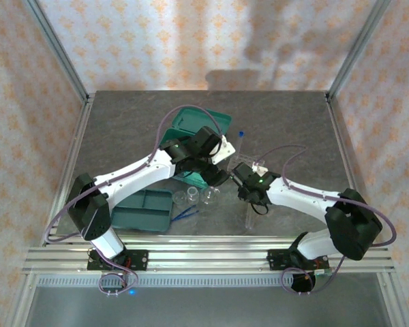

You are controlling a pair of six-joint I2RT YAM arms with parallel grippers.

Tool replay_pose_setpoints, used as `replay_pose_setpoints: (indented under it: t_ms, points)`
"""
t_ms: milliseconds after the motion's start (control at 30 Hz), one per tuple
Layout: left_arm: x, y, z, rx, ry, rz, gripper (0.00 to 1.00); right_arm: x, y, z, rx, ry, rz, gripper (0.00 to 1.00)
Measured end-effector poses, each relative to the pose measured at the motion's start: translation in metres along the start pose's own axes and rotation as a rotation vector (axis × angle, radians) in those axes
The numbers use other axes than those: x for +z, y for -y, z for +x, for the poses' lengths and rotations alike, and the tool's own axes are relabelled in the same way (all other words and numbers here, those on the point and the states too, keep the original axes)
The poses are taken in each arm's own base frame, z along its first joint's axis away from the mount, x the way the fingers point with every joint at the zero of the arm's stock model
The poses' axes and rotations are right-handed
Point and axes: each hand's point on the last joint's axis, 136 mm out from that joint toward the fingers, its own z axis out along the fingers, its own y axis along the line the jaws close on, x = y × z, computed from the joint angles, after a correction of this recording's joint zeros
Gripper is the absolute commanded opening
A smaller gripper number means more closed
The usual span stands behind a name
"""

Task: Organize the chemistry lab equipment

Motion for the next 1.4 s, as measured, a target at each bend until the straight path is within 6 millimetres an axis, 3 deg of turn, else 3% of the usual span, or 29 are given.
replay_pose_setpoints:
  t_ms: [1400]
  points:
    - [0.001,-0.002,0.006,0.001,-0.020,-0.016,0.86,0.014,0.005,0.006,-0.004,-0.025,0.049,0.30]
